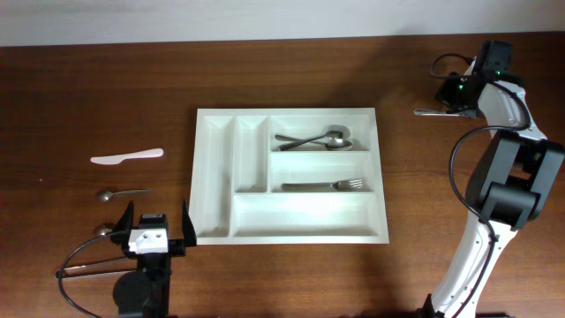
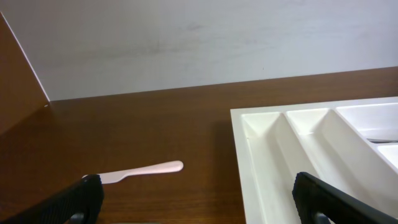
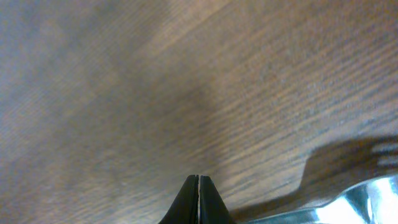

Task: Pack container
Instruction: 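Move the right gripper back over the remaining fork on the right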

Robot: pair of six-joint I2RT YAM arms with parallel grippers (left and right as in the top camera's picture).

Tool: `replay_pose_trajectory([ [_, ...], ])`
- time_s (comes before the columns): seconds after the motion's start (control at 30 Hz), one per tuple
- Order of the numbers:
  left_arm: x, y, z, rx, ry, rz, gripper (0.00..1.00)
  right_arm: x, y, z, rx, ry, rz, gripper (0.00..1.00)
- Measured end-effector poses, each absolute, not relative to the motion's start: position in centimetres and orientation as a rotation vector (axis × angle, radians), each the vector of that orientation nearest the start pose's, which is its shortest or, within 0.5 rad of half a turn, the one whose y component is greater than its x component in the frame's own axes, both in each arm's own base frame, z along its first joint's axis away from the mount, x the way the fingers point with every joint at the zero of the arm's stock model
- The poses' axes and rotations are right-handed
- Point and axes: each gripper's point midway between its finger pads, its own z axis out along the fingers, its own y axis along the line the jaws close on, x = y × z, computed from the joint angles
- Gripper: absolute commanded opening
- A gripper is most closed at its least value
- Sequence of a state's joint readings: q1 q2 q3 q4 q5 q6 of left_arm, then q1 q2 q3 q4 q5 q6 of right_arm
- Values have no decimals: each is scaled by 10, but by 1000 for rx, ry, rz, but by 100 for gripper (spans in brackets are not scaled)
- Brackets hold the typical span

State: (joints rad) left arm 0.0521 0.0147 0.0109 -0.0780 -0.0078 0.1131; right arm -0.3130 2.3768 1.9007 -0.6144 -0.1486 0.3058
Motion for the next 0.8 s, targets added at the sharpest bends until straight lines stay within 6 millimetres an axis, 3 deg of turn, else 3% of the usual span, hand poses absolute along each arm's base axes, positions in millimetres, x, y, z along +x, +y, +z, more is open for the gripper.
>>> replay_pose_trajectory([
  [0.8,246,14,156,45,1654,132,99,536,-157,10,800,2593,124,4],
])
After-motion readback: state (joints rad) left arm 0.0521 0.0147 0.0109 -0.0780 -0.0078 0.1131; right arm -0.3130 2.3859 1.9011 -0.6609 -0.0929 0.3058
